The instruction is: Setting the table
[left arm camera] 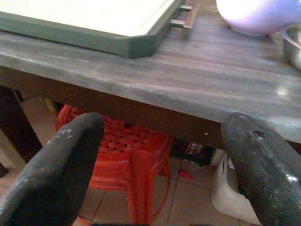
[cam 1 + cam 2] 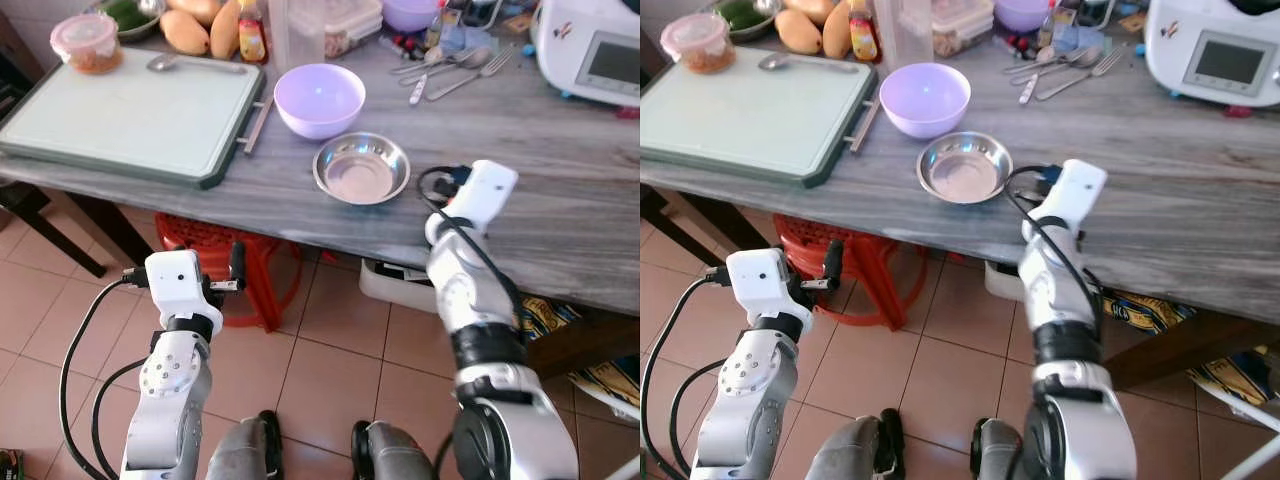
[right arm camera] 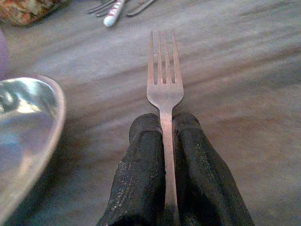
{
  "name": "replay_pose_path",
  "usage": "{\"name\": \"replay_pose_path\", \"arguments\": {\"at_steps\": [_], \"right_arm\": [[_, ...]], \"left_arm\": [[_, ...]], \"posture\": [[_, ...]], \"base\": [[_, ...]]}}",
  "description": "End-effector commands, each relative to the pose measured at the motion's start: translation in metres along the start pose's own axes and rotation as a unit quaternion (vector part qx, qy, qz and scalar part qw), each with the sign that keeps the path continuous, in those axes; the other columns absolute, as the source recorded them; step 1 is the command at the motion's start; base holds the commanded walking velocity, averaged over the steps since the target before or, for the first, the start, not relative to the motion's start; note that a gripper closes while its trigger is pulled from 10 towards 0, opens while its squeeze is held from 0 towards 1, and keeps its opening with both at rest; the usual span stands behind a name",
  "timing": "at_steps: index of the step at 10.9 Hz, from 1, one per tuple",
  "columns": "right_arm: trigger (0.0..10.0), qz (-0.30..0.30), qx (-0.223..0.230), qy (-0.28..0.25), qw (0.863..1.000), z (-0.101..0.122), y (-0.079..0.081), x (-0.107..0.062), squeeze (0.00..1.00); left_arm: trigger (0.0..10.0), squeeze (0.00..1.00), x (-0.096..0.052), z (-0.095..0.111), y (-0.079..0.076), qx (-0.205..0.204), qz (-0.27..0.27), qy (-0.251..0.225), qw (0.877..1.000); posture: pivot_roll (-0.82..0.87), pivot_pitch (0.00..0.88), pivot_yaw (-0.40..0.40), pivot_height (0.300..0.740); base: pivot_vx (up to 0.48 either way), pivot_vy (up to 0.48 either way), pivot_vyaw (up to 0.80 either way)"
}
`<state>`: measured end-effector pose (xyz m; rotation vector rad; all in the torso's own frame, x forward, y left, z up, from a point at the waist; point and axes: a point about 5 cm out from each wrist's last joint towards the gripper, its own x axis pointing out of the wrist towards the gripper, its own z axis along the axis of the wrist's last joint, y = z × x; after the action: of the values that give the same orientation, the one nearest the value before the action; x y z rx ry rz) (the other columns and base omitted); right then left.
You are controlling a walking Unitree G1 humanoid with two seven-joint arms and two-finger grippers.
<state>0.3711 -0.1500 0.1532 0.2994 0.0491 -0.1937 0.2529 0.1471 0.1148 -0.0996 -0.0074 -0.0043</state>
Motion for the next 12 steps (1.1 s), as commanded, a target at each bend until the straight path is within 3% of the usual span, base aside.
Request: {"name": "replay_pose_path", "arguments": {"at_steps": [1, 8, 9, 10, 11, 12], "right_arm": [[10.0, -0.003, 0.005, 0.015, 1.0, -0.007, 0.003, 0.0, 0.0], [10.0, 0.0, -0.045, 0.074, 0.996, -0.026, 0.002, 0.005, 0.0], [10.0, 0.001, -0.055, 0.077, 0.995, -0.028, 0.002, 0.005, 0.16], [10.0, -0.002, -0.072, 0.077, 0.994, -0.029, 0.001, 0.005, 0.48], [10.0, -0.001, -0.076, 0.08, 0.994, -0.031, 0.001, 0.004, 0.64], [10.0, -0.005, -0.083, 0.081, 0.993, -0.031, -0.001, 0.005, 0.67]], "left_arm": [[10.0, 0.0, -0.003, 0.0, 0.0, 0.004, -0.006, 0.005, 1.0], [10.0, 0.0, 0.0, -0.001, -0.004, 0.001, -0.01, 0.007, 1.0], [10.0, 0.0, 0.0, -0.001, -0.004, 0.001, -0.011, 0.007, 1.0], [10.0, 0.0, 0.0, -0.002, -0.005, 0.001, -0.011, 0.007, 1.0], [10.0, 0.0, 0.0, -0.002, -0.005, 0.001, -0.012, 0.007, 1.0], [10.0, 0.0, 0.001, -0.002, -0.006, 0.0, -0.013, 0.007, 1.0]], "posture": [[0.0, 0.252, 0.025, 0.74], [0.0, 0.244, 0.012, 0.74], [0.0, 0.244, 0.012, 0.74], [-0.01, 0.24, 0.011, 0.74], [-0.01, 0.24, 0.011, 0.74], [-0.01, 0.239, 0.01, 0.74]], "base": [[0.0, 0.0, 0.0], [0.0, 0.0, 0.0], [0.0, 0.0, 0.0], [0.0, 0.0, 0.0], [0.0, 0.0, 0.0], [0.0, 0.0, 0.0]]}}
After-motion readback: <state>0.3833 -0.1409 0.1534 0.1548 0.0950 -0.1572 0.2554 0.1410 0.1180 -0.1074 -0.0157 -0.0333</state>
